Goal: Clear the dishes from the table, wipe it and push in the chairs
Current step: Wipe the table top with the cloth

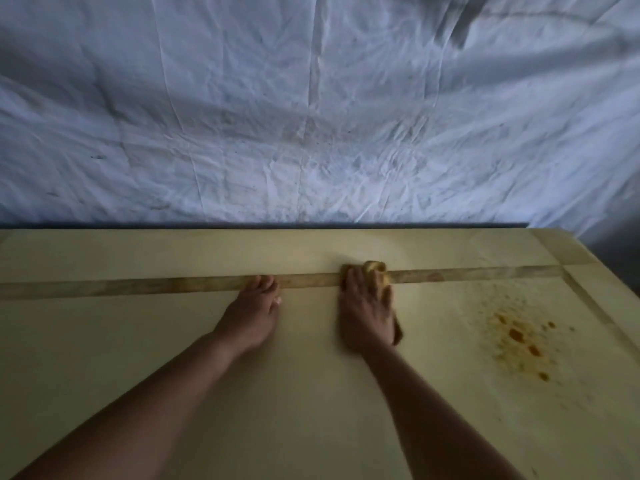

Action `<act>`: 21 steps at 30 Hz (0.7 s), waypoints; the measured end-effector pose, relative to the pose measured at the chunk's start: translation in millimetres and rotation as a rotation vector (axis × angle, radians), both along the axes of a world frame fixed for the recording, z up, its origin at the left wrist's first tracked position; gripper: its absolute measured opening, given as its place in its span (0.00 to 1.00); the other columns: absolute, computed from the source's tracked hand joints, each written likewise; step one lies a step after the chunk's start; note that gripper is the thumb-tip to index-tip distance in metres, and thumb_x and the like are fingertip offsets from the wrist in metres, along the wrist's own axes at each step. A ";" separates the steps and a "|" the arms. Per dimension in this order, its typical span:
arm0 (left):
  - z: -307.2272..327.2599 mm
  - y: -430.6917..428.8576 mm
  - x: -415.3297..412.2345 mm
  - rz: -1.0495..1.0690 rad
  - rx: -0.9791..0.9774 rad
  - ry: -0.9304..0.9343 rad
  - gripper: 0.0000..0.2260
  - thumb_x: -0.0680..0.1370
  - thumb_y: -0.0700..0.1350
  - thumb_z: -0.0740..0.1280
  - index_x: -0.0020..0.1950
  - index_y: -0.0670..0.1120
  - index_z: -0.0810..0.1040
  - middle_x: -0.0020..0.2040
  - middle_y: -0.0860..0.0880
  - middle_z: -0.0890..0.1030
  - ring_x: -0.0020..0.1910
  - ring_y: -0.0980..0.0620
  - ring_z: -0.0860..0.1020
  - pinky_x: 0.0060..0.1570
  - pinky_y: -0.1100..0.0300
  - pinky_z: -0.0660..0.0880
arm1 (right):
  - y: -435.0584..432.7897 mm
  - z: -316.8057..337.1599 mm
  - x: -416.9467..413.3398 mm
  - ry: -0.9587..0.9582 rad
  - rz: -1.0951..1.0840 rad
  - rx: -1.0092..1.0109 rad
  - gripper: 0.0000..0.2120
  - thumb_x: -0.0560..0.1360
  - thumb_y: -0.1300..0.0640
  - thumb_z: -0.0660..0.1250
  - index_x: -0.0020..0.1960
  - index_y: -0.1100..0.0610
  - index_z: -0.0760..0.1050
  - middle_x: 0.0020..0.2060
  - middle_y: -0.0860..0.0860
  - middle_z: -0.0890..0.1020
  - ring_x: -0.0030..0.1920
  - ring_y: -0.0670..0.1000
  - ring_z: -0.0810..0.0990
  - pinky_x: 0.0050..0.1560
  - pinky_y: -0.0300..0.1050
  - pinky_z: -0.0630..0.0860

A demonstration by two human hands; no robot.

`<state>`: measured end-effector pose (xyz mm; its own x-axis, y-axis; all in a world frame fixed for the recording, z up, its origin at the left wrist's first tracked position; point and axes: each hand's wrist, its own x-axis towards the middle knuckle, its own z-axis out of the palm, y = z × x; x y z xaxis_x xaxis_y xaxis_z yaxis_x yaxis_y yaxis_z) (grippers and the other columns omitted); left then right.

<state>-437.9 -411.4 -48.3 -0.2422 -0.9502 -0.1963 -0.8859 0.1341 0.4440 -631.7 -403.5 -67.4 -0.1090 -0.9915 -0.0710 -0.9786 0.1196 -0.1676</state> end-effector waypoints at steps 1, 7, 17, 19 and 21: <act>0.4 -0.6 -2.1 0.003 0.004 -0.002 0.21 0.83 0.46 0.49 0.76 0.44 0.57 0.78 0.48 0.53 0.77 0.50 0.49 0.73 0.58 0.51 | 8.7 1.0 15.1 -0.006 0.082 -0.011 0.27 0.81 0.55 0.48 0.78 0.53 0.42 0.78 0.48 0.45 0.77 0.55 0.38 0.74 0.58 0.38; -4.4 -1.6 -9.8 0.066 -0.068 -0.040 0.20 0.82 0.46 0.52 0.75 0.46 0.59 0.77 0.50 0.57 0.77 0.52 0.52 0.73 0.58 0.55 | -6.1 4.3 42.1 -0.012 0.459 0.018 0.28 0.81 0.53 0.49 0.79 0.52 0.45 0.78 0.48 0.45 0.77 0.54 0.37 0.73 0.61 0.34; -14.1 0.6 -8.3 0.131 -0.095 -0.001 0.20 0.82 0.47 0.54 0.74 0.53 0.60 0.76 0.58 0.56 0.70 0.66 0.49 0.70 0.61 0.56 | -115.3 6.1 -162.2 0.023 -0.030 0.024 0.29 0.80 0.54 0.51 0.78 0.49 0.46 0.78 0.45 0.46 0.78 0.53 0.40 0.73 0.64 0.41; -15.0 0.3 -9.5 0.132 -0.086 -0.001 0.20 0.82 0.47 0.53 0.74 0.53 0.60 0.76 0.57 0.56 0.70 0.67 0.48 0.71 0.61 0.55 | -116.1 6.2 -194.0 -0.020 -0.200 0.041 0.28 0.80 0.53 0.48 0.78 0.50 0.45 0.78 0.46 0.45 0.77 0.53 0.40 0.74 0.62 0.39; -14.1 -0.1 -10.0 0.137 -0.086 -0.001 0.20 0.82 0.47 0.53 0.75 0.52 0.60 0.76 0.57 0.56 0.69 0.67 0.48 0.70 0.62 0.54 | -117.0 4.2 -200.2 -0.065 -0.293 0.047 0.28 0.79 0.53 0.46 0.78 0.51 0.46 0.78 0.47 0.46 0.77 0.54 0.39 0.74 0.62 0.39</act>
<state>-447.9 -411.5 -62.4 -0.1095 -0.9875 -0.1133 -0.8987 0.0496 0.4357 -831.9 -520.6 -63.2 -0.3839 -0.9138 -0.1328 -0.8885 0.4047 -0.2163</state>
